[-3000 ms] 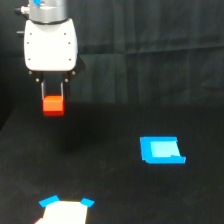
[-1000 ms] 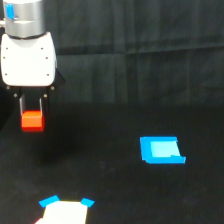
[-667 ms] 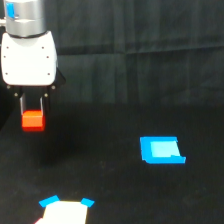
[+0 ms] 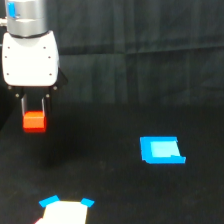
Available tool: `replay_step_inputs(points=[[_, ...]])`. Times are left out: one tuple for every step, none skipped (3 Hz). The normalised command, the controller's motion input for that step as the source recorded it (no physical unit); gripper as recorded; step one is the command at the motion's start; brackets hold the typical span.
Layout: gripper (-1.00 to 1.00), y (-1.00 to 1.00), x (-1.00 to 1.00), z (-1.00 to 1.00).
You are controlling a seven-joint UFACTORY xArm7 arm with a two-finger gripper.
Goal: Pick up the red object from the table
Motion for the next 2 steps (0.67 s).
replay_step_inputs(points=[[-1.00, -0.04, 0.01, 0.23], [-1.00, 0.16, -0.14, 0.56]])
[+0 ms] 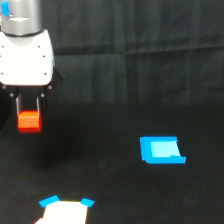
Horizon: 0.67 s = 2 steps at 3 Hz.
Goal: Pick up the red object from the table
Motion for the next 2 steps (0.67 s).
replay_step_inputs(points=[[-0.85, 0.23, -0.04, 0.09], [-1.00, -0.35, -0.39, -0.12]])
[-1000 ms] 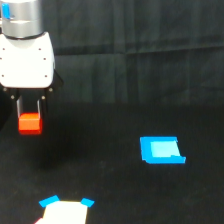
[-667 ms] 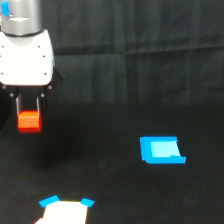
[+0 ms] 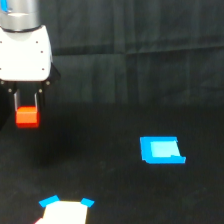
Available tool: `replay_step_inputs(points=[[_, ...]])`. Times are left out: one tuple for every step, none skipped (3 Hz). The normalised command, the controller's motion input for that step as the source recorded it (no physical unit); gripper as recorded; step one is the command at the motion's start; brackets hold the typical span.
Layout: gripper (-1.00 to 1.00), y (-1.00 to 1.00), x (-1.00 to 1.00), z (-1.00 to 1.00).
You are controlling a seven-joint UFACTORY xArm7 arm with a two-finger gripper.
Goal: Pick up the red object from the table
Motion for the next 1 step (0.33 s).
replay_step_inputs(points=[[-1.00, 0.22, -0.01, 0.27]])
